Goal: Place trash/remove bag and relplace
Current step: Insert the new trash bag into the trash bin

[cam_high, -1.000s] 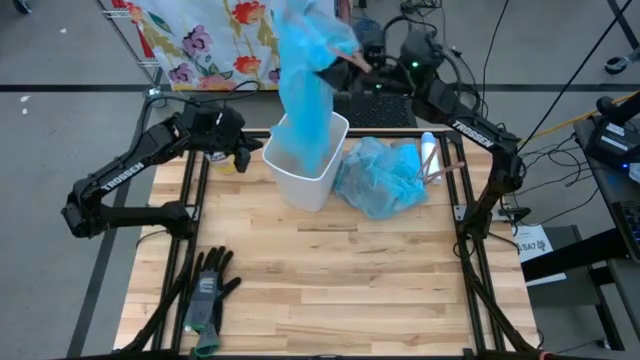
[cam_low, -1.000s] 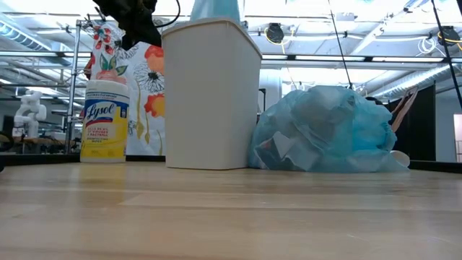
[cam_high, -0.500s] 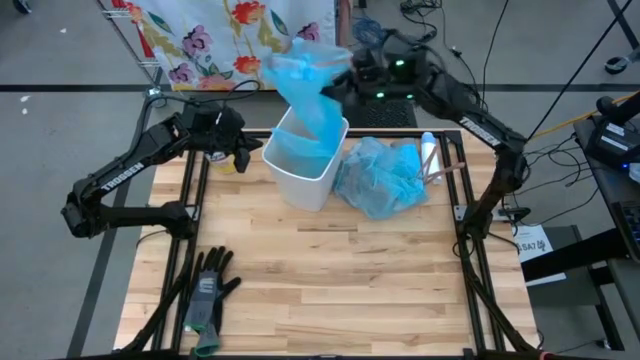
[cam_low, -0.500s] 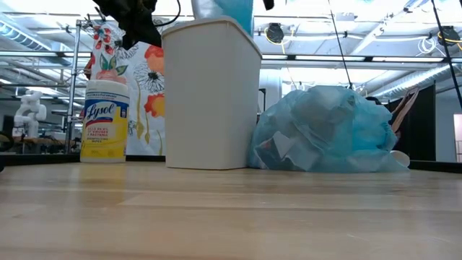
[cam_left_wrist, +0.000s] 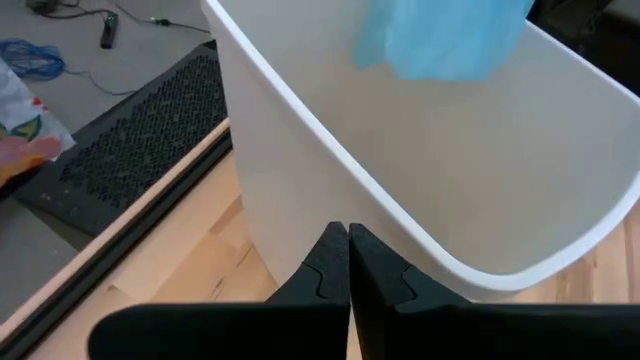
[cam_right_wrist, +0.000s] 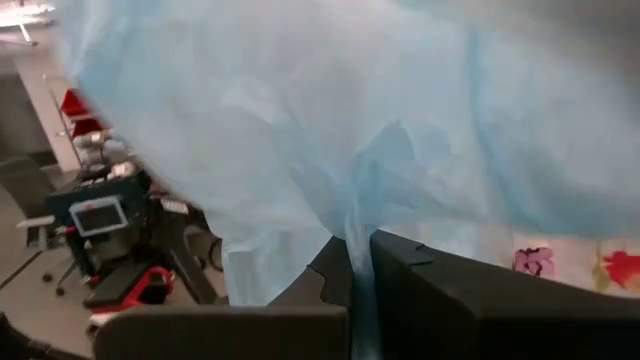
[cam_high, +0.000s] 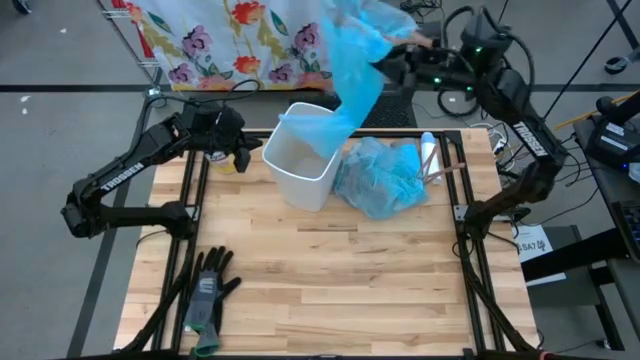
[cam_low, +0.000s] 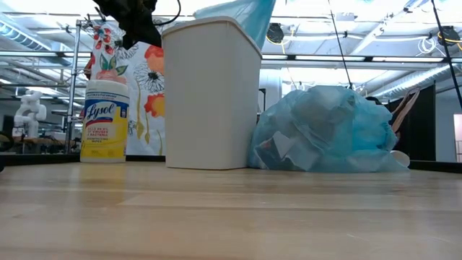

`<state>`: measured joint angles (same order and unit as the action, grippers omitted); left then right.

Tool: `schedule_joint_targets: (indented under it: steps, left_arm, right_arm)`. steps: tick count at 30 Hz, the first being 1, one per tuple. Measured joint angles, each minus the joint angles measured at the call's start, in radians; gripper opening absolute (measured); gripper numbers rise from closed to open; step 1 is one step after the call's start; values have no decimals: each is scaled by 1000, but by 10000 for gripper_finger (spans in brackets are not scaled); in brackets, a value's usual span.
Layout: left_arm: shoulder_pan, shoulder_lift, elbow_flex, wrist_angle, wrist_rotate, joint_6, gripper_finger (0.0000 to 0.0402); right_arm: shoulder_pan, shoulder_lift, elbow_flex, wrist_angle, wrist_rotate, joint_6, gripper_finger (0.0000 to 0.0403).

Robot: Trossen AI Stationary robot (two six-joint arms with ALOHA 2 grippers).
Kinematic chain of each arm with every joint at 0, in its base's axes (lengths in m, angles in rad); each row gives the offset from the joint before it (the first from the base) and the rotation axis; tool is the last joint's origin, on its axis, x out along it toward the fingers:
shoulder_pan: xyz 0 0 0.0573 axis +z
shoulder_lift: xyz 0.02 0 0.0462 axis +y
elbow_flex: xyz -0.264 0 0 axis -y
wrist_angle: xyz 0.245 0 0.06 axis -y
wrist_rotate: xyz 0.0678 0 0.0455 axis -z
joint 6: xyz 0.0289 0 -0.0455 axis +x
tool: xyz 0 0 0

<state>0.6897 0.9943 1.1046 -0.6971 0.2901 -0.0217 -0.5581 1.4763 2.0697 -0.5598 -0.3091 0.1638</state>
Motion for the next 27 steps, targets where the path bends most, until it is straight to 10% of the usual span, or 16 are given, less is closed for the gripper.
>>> schedule_joint_targets:
  steps: [27]
  left_arm:
    - [0, 0, 0, -4, -8, 1, 0]
  right_arm:
    - [147, 379, -2, -122, -107, -184, 0]
